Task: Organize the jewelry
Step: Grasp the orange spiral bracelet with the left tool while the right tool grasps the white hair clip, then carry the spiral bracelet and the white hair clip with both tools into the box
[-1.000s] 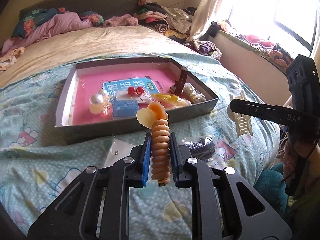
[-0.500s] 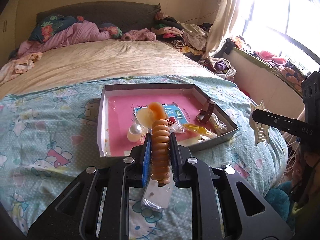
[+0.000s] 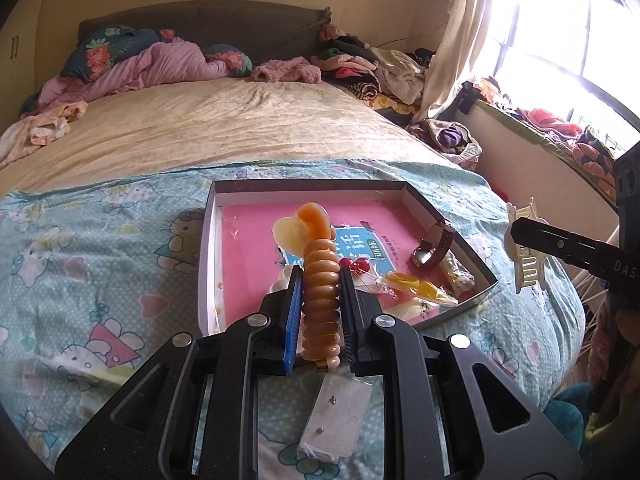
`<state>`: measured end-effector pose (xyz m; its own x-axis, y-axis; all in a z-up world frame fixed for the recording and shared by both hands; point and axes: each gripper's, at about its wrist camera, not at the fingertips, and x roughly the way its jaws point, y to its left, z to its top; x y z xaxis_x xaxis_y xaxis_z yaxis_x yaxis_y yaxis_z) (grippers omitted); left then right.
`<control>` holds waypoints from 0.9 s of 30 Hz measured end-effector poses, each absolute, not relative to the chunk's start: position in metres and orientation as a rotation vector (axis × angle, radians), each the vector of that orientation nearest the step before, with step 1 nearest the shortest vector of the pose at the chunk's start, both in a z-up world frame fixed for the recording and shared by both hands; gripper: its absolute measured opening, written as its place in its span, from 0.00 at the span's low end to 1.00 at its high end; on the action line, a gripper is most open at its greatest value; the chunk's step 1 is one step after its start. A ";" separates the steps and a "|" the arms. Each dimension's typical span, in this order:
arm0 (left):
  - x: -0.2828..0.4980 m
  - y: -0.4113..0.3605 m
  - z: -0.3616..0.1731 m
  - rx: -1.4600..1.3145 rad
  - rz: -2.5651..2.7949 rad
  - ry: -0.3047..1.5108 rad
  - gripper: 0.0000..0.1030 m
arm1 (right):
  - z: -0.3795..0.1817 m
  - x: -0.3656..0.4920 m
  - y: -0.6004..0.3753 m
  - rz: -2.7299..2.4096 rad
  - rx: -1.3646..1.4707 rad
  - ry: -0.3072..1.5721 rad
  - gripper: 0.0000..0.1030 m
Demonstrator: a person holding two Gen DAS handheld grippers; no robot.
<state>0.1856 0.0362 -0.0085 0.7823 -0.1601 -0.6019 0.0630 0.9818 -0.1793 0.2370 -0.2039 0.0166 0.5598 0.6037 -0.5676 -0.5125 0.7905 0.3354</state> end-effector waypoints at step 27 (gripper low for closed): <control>0.243 -0.024 -0.047 -0.152 -0.223 0.762 0.11 | -0.024 0.280 -0.226 0.544 0.167 0.781 0.40</control>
<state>0.2434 -0.0244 -0.0474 0.7016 -0.2542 -0.6657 0.1442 0.9655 -0.2167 0.2796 -0.2262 -0.0244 0.5816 0.5234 -0.6227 -0.4030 0.8503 0.3383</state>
